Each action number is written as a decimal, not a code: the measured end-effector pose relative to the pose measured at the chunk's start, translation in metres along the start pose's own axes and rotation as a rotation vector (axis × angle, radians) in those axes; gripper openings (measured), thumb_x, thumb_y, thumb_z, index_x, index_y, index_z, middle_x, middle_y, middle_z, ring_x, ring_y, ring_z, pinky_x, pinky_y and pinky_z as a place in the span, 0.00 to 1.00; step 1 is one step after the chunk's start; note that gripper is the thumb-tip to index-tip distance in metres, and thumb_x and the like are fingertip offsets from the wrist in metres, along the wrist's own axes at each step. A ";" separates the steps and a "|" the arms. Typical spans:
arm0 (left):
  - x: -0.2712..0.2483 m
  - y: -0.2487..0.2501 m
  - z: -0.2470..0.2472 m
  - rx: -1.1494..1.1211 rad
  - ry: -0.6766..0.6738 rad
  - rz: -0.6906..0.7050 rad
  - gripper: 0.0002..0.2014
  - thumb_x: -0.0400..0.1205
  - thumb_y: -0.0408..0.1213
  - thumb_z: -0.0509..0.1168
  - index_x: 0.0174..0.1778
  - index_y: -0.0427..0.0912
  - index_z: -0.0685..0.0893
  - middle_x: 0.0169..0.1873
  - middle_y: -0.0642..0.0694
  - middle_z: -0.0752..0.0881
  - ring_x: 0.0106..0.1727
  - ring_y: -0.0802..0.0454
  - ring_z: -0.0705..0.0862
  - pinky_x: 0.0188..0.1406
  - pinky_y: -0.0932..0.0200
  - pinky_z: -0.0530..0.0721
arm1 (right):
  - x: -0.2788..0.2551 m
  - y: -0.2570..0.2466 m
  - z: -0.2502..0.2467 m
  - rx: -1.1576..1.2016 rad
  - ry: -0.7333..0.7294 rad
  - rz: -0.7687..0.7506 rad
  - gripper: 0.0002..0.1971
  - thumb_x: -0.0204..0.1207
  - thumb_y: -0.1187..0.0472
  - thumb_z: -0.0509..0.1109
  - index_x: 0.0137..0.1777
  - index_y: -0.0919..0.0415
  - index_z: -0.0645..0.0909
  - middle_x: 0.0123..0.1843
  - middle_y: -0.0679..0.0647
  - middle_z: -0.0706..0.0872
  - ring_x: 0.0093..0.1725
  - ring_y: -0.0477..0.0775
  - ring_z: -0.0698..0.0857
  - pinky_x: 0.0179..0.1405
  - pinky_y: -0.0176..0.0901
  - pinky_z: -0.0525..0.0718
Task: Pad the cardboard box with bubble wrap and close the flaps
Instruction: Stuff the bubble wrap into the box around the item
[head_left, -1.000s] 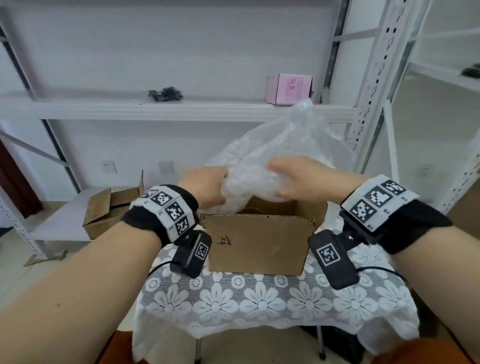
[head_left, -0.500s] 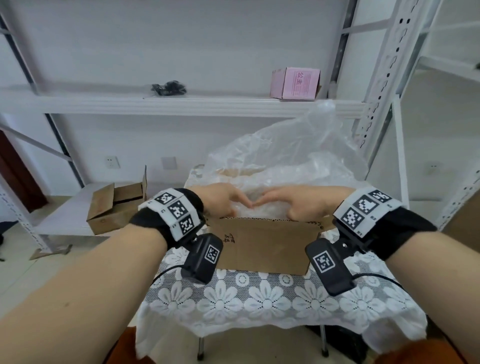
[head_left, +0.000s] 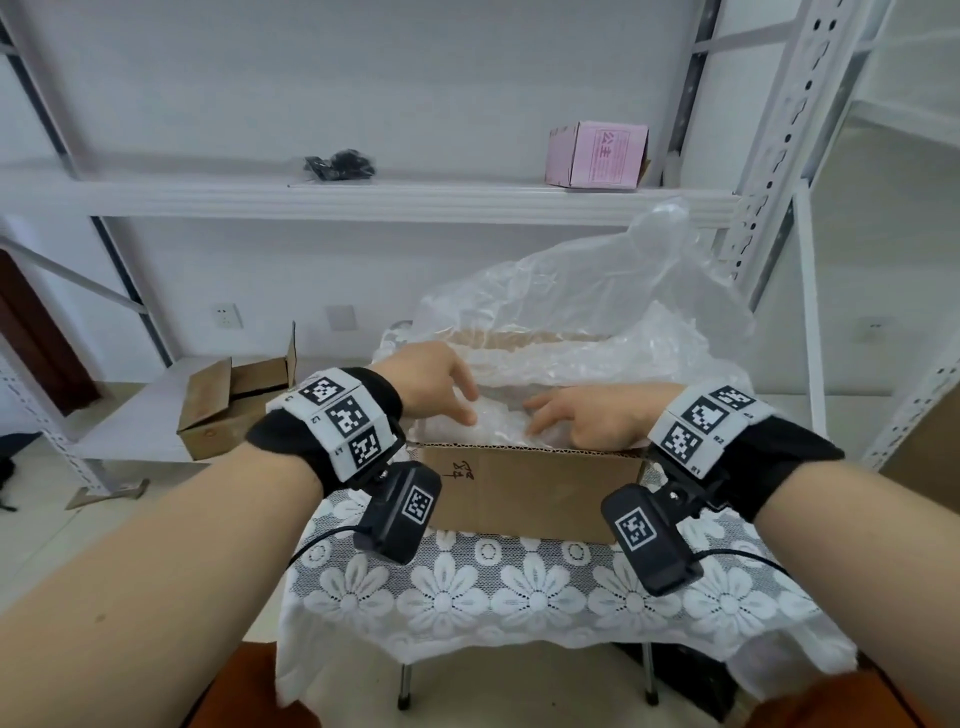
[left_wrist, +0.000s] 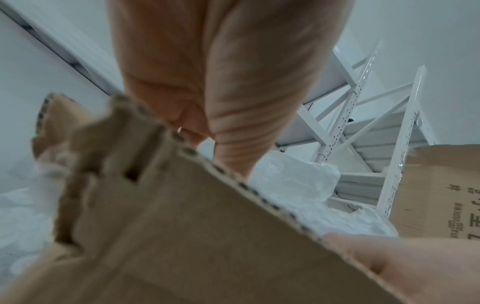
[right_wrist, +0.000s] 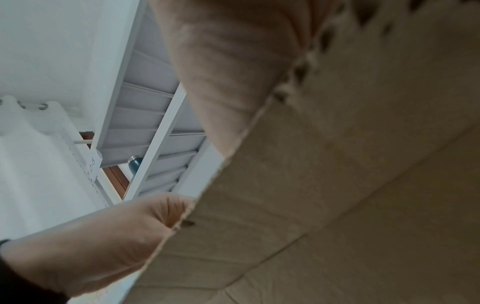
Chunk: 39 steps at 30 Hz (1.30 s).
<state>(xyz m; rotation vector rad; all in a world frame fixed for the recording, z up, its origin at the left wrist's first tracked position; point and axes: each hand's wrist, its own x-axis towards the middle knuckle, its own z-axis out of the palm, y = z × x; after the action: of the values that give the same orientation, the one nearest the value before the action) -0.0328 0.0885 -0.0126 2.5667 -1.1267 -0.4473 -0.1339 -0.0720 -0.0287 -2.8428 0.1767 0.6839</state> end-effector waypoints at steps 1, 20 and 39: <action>0.001 0.000 0.001 -0.002 -0.009 -0.014 0.19 0.76 0.40 0.73 0.63 0.47 0.84 0.62 0.48 0.83 0.48 0.55 0.80 0.49 0.61 0.76 | -0.002 0.002 -0.001 0.016 0.010 0.009 0.24 0.82 0.66 0.58 0.77 0.47 0.69 0.84 0.45 0.57 0.83 0.52 0.58 0.82 0.52 0.55; 0.008 0.004 0.000 0.132 -0.120 -0.001 0.25 0.81 0.45 0.66 0.74 0.45 0.73 0.72 0.47 0.76 0.70 0.49 0.76 0.71 0.53 0.73 | -0.038 -0.003 -0.024 -0.322 0.365 0.273 0.17 0.70 0.79 0.56 0.39 0.55 0.75 0.44 0.52 0.81 0.63 0.62 0.74 0.66 0.60 0.65; 0.006 0.027 0.021 0.300 -0.130 -0.026 0.23 0.83 0.45 0.63 0.72 0.40 0.75 0.69 0.43 0.79 0.67 0.46 0.78 0.64 0.55 0.75 | -0.047 0.006 -0.029 -0.618 0.635 0.499 0.17 0.74 0.65 0.63 0.62 0.56 0.78 0.66 0.59 0.75 0.71 0.66 0.66 0.67 0.71 0.64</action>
<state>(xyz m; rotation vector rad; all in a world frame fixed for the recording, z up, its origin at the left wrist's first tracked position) -0.0553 0.0635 -0.0216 2.8475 -1.2937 -0.4904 -0.1638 -0.0813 0.0171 -3.5541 0.9408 -0.1822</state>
